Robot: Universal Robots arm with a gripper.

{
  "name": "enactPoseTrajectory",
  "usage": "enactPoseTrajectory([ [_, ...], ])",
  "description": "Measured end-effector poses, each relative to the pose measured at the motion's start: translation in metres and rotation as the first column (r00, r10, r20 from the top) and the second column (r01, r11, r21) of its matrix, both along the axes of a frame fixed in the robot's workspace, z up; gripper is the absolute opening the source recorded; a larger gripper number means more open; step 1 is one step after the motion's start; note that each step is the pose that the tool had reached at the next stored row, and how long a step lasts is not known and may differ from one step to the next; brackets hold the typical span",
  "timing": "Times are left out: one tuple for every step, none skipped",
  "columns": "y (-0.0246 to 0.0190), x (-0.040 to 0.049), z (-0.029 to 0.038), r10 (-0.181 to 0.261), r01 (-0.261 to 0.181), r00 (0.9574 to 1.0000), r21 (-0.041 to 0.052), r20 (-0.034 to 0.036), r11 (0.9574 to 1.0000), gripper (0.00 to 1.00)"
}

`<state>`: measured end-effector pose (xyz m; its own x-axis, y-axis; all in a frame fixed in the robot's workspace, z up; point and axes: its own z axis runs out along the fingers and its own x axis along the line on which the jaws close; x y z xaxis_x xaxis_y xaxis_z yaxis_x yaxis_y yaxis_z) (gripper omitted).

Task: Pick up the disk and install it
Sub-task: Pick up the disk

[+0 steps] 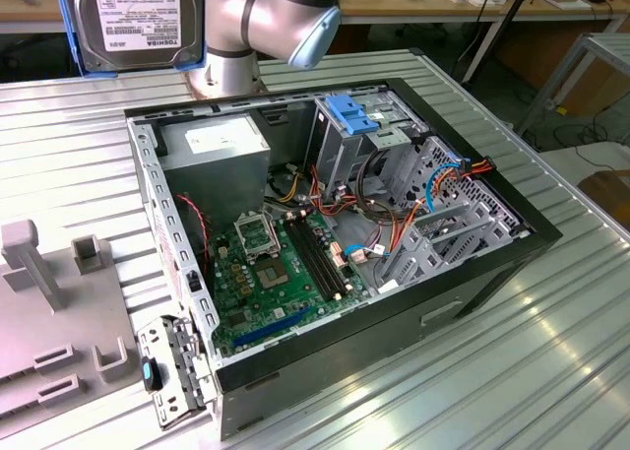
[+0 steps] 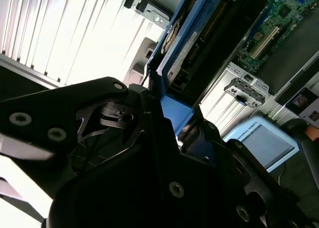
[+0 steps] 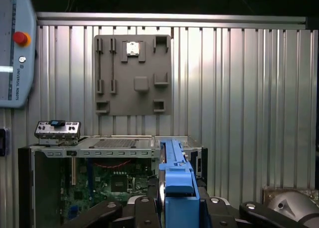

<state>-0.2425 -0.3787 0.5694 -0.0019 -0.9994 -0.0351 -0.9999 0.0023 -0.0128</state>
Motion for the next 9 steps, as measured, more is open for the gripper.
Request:
enactPoseTrajectory([
  [0.0, 0.0028, -0.0001, 0.0, 0.0, 1.0, 0.0, 0.0, 1.0, 0.37],
  [0.0, 0.0057, -0.0001, 0.0, 0.0, 1.0, 0.0, 0.0, 1.0, 0.37],
  [0.0, 0.0083, -0.0002, 0.0, 0.0, 1.0, 0.0, 0.0, 1.0, 0.37],
  [0.0, 0.0094, -0.0002, 0.0, 0.0, 1.0, 0.0, 0.0, 1.0, 0.37],
  [-0.0001, 0.0106, -0.0003, 0.0, 0.0, 1.0, 0.0, 0.0, 1.0, 0.37],
  [-0.0001, 0.0135, -0.0004, 0.0, 0.0, 1.0, 0.0, 0.0, 1.0, 0.37],
  [-0.0001, 0.0165, -0.0005, 0.0, 0.0, 1.0, 0.0, 0.0, 1.0, 0.37],
  [-0.0001, 0.018, -0.0006, 0.0, 0.0, 1.0, -0.0001, 0.0, 1.0, 0.37],
  [-0.0002, 0.0203, -0.0007, 0.0, 0.0, 1.0, -0.0001, 0.0, 1.0, 0.37],
])
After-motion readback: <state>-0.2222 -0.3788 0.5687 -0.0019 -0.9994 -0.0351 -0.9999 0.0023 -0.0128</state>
